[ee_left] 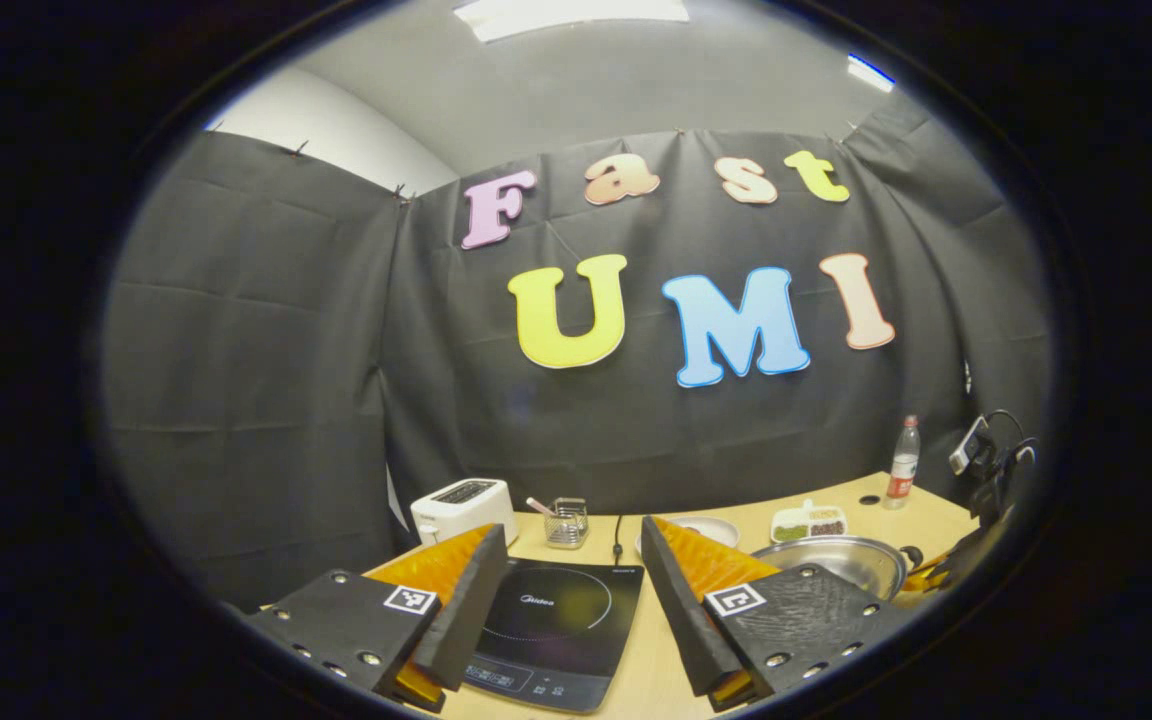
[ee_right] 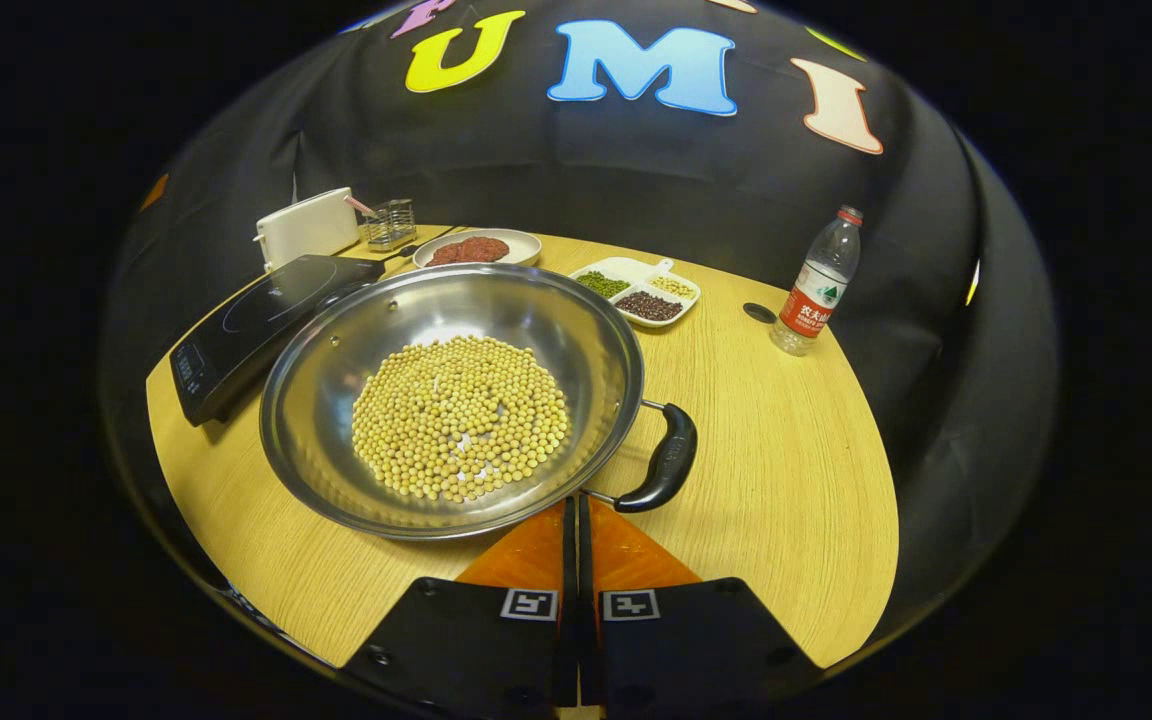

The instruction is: First push the handle of the pot to place it horizontally, then grasp the pot with both hands and set it on the induction cooktop.

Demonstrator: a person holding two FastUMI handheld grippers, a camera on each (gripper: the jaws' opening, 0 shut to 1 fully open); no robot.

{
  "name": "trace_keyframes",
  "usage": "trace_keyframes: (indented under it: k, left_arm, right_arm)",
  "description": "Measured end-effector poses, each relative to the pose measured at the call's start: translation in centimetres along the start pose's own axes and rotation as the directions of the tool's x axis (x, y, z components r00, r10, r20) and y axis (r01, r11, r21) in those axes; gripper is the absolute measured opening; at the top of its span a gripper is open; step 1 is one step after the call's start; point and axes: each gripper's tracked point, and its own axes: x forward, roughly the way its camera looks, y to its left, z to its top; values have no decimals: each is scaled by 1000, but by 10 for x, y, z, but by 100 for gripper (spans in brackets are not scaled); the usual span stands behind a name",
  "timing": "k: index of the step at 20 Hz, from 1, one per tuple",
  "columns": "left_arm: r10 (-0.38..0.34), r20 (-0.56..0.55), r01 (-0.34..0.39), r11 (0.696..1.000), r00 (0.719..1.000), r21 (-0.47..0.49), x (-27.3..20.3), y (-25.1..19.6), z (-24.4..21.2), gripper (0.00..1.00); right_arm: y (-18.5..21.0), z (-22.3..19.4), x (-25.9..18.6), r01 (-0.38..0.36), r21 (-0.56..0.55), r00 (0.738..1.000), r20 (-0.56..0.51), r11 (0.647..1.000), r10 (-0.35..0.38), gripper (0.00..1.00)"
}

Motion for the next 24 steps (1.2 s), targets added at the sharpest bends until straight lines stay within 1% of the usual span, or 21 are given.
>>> trace_keyframes:
  k: [2,3,4,5,6,8,9,10,14,15,16,17,18,19,20,21,22,23,24]
  left_arm:
    - [1,-5,-1,1000,1000,3,3,-3,-2,79]
    - [0,-6,0,1000,1000,4,3,-3,-2,82]
    - [-3,-8,3,1000,1000,6,5,-5,-2,79]
    - [-5,-9,5,1000,1000,8,7,-7,-5,82]
    - [-8,-10,8,1000,1000,10,8,-9,-5,79]
    - [-15,-11,15,1000,1000,10,11,-11,-6,79]
    - [-19,-12,19,1000,1000,8,11,-13,-9,82]
    - [-24,-14,24,1000,1000,6,14,-16,-9,82]
    - [-58,-11,58,998,998,6,23,-27,-12,82]
    - [-72,-10,72,997,997,7,26,-32,-13,80]
    - [-88,-10,88,996,996,6,29,-37,-15,82]
    - [-109,-12,109,994,994,1,33,-42,-17,80]
    - [-127,-15,127,992,992,-5,37,-47,-19,80]
    - [-143,-22,143,990,989,-9,43,-51,-22,82]
    - [-156,-30,156,988,987,-11,48,-54,-26,82]
    - [-171,-40,171,985,984,-14,53,-58,-32,80]
    - [-190,-51,189,982,981,-19,59,-64,-37,82]
    - [-207,-66,206,978,976,-24,64,-69,-43,80]
    - [-230,-86,228,973,970,-32,69,-75,-50,82]
  right_arm:
    - [-6,3,5,20,13,1000,-2,1000,-20,2]
    - [-11,4,8,32,16,999,-6,999,-32,2]
    - [-13,6,11,39,24,999,-3,999,-39,2]
    - [-15,8,12,46,31,999,0,998,-46,2]
    - [-18,9,14,57,38,998,1,998,-57,2]
    - [-21,11,15,75,58,997,0,995,-75,2]
    - [-21,11,12,74,64,997,1,995,-75,2]
    - [-21,11,8,77,66,997,7,995,-78,2]
    - [-24,25,-14,88,101,993,70,991,-95,3]
    - [-23,31,-22,89,113,991,91,990,-99,3]
    - [-22,36,-28,89,126,988,113,988,-103,4]
    - [-22,44,-33,90,139,984,138,986,-110,7]
    - [-22,50,-37,89,152,979,168,984,-114,17]
    - [-22,57,-42,88,164,974,194,982,-120,47]
    - [-24,62,-46,98,174,968,214,980,-135,63]
    - [-27,67,-46,110,182,960,234,977,-151,94]
    - [-27,73,-49,121,186,953,252,975,-166,97]
    - [-29,78,-52,130,188,947,269,973,-179,97]
    - [-31,81,-53,138,186,941,281,973,-188,99]
